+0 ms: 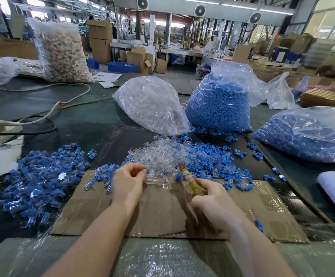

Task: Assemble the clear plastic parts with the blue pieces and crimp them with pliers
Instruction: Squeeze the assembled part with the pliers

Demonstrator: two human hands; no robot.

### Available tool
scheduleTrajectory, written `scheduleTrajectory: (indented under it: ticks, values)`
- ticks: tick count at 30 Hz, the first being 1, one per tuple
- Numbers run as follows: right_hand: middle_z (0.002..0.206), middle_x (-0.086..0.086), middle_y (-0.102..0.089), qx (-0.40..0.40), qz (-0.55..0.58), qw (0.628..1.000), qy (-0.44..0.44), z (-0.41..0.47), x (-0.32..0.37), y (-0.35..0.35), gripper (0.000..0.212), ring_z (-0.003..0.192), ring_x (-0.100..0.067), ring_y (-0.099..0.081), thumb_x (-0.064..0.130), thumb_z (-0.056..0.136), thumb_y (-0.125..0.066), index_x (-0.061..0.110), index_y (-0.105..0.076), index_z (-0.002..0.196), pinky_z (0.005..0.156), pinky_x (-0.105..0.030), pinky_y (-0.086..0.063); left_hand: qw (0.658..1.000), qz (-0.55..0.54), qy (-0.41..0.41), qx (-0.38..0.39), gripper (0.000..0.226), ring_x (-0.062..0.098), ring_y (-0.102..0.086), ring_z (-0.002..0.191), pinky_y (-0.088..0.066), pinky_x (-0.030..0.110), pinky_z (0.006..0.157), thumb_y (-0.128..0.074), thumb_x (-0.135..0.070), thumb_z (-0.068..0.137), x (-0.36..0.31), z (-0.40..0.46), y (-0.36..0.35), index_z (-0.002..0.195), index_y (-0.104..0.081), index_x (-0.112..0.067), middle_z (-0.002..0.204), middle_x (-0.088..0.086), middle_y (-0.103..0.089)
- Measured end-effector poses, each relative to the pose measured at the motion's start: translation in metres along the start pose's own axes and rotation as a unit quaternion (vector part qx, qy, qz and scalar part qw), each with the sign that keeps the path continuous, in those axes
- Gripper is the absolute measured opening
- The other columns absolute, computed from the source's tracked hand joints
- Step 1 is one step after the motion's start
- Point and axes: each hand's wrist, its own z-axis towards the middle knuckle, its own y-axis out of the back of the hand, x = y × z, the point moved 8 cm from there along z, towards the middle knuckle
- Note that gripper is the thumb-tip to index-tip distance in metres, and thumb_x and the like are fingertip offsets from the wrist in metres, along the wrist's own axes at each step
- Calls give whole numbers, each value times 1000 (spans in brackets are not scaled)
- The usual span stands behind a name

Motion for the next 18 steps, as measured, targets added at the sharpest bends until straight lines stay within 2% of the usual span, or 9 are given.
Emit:
scheduleTrajectory:
  ticks: [3, 7, 8, 10, 12, 14, 16, 18]
  values:
    - [107, -9, -59, -66, -79, 995, 21, 3, -2, 15, 44, 77, -17, -59, 2, 78, -57, 16, -54, 120, 61, -26, -46, 979, 152, -113, -79, 11, 13, -55, 76, -37, 17, 64, -61, -9, 88, -13, 4, 35, 93, -70, -14, 86, 0, -64]
    - [96, -5, -59, -128, -141, 981, 28, 5, -8, 31, 32, 78, -17, -54, 4, 79, -58, 12, -56, 110, 65, -28, -42, 942, 279, -135, -128, 17, 21, -51, 89, -37, 27, 72, -58, -9, 90, -6, 13, 63, 101, -70, -9, 96, 8, -64]
    - [99, -3, -57, -139, -153, 978, 24, 5, -10, 34, 35, 85, -18, -55, 5, 80, -58, 13, -55, 115, 69, -29, -43, 935, 301, -135, -130, 17, 25, -51, 91, -39, 31, 75, -58, -10, 90, -3, 15, 66, 102, -70, -9, 97, 11, -64]
    - [117, -4, -53, -156, -185, 970, 10, 6, -16, 38, 53, 106, -20, -51, 8, 82, -58, 15, -46, 134, 84, -31, -43, 925, 336, -126, -127, 19, 29, -50, 93, -42, 39, 80, -58, -11, 90, 0, 20, 69, 103, -71, -10, 99, 12, -65]
    - [131, -6, -48, -166, -213, 963, -5, 7, -20, 42, 63, 118, -23, -45, 12, 83, -57, 18, -37, 142, 96, -38, -41, 917, 363, -104, -131, 20, 30, -46, 96, -39, 43, 84, -57, -14, 91, 1, 22, 72, 105, -71, -13, 102, 11, -63]
    - [133, -8, -46, -174, -233, 957, -22, 7, -24, 45, 65, 121, -25, -43, 14, 83, -57, 20, -33, 144, 99, -43, -40, 914, 370, -93, -140, 22, 30, -42, 103, -34, 42, 90, -57, -16, 91, -2, 21, 71, 109, -69, -16, 108, 9, -60]
    - [130, -8, -46, -190, -257, 947, -38, 7, -27, 49, 64, 122, -26, -39, 18, 85, -57, 22, -33, 144, 100, -43, -38, 925, 336, -125, -122, 26, 27, -39, 108, -31, 35, 93, -59, -13, 89, -9, 15, 59, 115, -65, -12, 112, 9, -57]
    - [129, -8, -46, -206, -282, 936, -45, 6, -28, 52, 62, 123, -27, -37, 21, 86, -57, 23, -32, 143, 101, -42, -37, 941, 279, -178, -68, 31, 23, -42, 112, -29, 25, 94, -59, -6, 88, -18, 6, 37, 119, -62, -7, 117, 9, -57]
